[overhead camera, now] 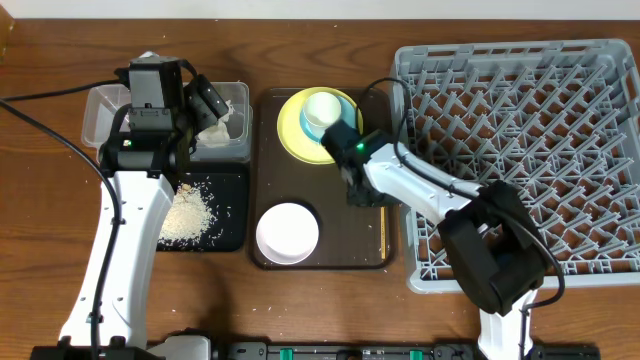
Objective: Sort waste into correct bins and load items into the dishwasher rack
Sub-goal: 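Return the right gripper to the second chopstick and grasp it, then carry the second chopstick with the right gripper into the dish rack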
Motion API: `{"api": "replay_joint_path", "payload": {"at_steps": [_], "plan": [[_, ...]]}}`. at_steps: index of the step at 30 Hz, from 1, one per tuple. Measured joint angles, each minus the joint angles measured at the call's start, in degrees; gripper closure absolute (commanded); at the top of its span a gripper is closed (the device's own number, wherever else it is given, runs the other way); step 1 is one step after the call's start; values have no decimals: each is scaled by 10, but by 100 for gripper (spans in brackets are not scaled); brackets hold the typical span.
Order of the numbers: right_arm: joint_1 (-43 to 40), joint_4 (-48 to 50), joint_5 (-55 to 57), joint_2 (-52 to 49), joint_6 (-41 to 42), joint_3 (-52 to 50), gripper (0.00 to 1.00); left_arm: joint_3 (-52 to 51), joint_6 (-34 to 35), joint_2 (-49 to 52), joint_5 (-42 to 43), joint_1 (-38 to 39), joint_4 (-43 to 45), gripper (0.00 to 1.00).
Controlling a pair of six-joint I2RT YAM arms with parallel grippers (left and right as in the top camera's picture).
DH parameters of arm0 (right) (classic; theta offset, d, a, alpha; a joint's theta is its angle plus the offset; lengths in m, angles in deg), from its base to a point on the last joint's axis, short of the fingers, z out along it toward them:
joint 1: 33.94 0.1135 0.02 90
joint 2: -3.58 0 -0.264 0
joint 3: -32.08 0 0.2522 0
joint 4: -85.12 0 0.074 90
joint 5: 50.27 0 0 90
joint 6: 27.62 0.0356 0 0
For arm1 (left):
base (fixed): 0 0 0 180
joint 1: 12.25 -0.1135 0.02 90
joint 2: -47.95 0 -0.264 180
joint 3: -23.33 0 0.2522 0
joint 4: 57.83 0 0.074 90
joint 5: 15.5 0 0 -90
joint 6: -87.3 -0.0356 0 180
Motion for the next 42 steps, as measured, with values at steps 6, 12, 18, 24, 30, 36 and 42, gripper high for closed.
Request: {"api": "replay_joint_path", "payload": {"at_steps": [6, 12, 18, 24, 30, 36, 42], "plan": [[-23, 20, -38, 0, -3, -11, 84, 0, 0, 0, 0, 0, 0, 5], [-23, 25, -53, 0, -25, -12, 85, 0, 0, 0, 0, 0, 0, 5], [-12, 46, -56, 0, -66, -12, 94, 0, 0, 0, 0, 0, 0, 5], [-10, 48, -60, 0, -85, -12, 99, 0, 0, 0, 0, 0, 0, 5], [-10, 40, -66, 1, -102, -7, 99, 0, 0, 0, 0, 0, 0, 5], [-11, -25, -76, 34, -168, 54, 99, 0, 0, 0, 0, 0, 0, 5], [-50, -55, -81, 146, -246, 121, 99, 0, 0, 0, 0, 0, 0, 5]]}}
